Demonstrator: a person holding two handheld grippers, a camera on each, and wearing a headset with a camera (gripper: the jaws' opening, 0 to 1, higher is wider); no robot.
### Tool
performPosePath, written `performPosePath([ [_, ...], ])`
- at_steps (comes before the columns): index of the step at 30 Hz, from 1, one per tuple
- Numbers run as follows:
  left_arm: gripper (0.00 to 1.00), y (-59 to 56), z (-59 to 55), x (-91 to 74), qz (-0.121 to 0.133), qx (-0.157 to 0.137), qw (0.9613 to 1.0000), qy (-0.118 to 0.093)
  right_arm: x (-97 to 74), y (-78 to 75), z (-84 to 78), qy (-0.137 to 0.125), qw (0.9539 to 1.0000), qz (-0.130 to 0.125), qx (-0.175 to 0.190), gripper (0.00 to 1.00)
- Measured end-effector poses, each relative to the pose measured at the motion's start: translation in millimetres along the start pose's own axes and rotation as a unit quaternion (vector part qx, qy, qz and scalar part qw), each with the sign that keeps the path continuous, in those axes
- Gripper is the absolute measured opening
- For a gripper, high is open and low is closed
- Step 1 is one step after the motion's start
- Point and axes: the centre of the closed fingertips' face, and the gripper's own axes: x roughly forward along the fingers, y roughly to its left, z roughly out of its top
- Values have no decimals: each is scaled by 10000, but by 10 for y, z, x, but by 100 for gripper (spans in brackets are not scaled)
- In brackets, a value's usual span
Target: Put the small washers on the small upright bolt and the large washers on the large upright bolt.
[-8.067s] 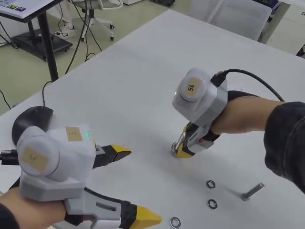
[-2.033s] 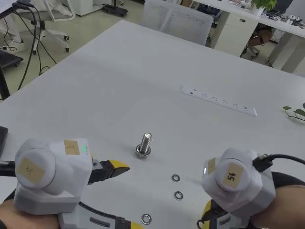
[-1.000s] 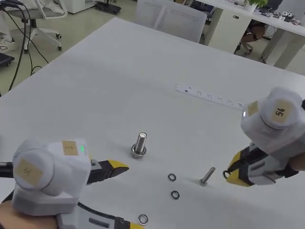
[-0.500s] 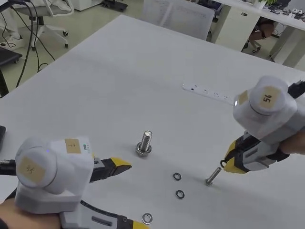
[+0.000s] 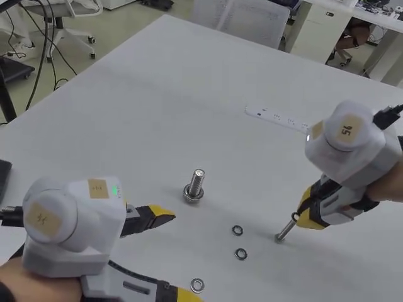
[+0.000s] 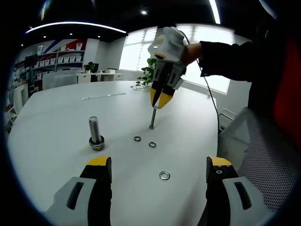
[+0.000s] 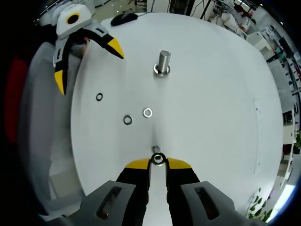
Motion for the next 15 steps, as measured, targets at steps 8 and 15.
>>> performPosePath([
  [8,82,11,-14,-10,36,-16,10000,0,69,-10,-16,41,10000,49,14,13],
  [15,82,13,-22,-22,64,-28,10000,-8,182,6,-32,93,9999,113,-4,13],
])
